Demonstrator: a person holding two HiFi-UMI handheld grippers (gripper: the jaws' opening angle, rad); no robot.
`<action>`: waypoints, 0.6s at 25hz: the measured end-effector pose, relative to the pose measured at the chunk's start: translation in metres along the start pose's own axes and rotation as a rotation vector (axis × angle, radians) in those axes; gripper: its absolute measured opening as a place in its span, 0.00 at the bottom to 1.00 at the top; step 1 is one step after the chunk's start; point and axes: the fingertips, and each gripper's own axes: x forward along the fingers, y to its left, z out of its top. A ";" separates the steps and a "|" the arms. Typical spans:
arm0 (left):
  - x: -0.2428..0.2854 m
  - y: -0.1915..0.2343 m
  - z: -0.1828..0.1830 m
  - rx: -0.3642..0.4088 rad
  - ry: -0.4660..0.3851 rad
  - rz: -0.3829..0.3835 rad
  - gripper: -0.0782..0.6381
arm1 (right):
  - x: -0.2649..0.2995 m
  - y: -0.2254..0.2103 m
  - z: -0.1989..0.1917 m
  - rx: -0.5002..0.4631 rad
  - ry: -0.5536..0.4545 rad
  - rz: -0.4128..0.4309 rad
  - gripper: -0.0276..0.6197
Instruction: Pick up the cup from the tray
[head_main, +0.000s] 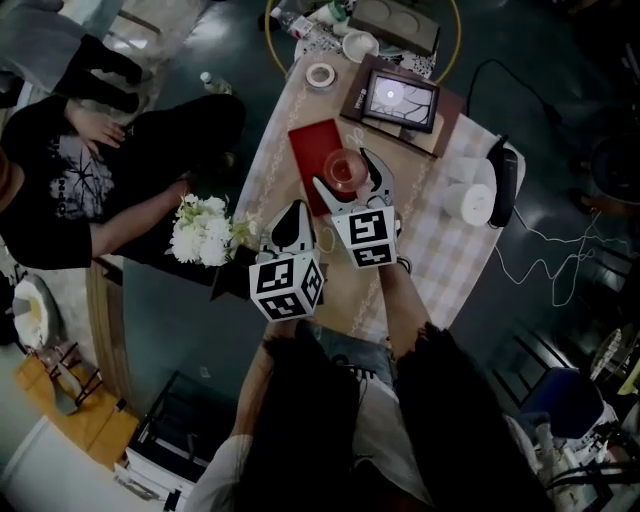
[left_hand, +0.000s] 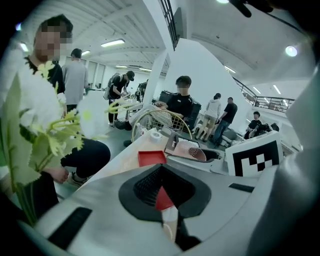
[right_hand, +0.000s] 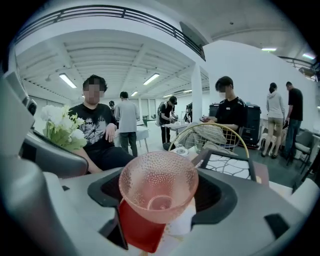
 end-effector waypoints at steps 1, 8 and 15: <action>0.002 -0.004 0.001 0.003 -0.003 -0.009 0.12 | -0.005 -0.007 -0.002 0.005 0.003 -0.017 0.66; 0.006 -0.044 0.001 0.044 -0.001 -0.095 0.12 | -0.052 -0.040 -0.028 0.054 0.033 -0.120 0.66; 0.012 -0.070 -0.008 0.089 0.031 -0.129 0.12 | -0.073 -0.056 -0.058 0.082 0.068 -0.162 0.66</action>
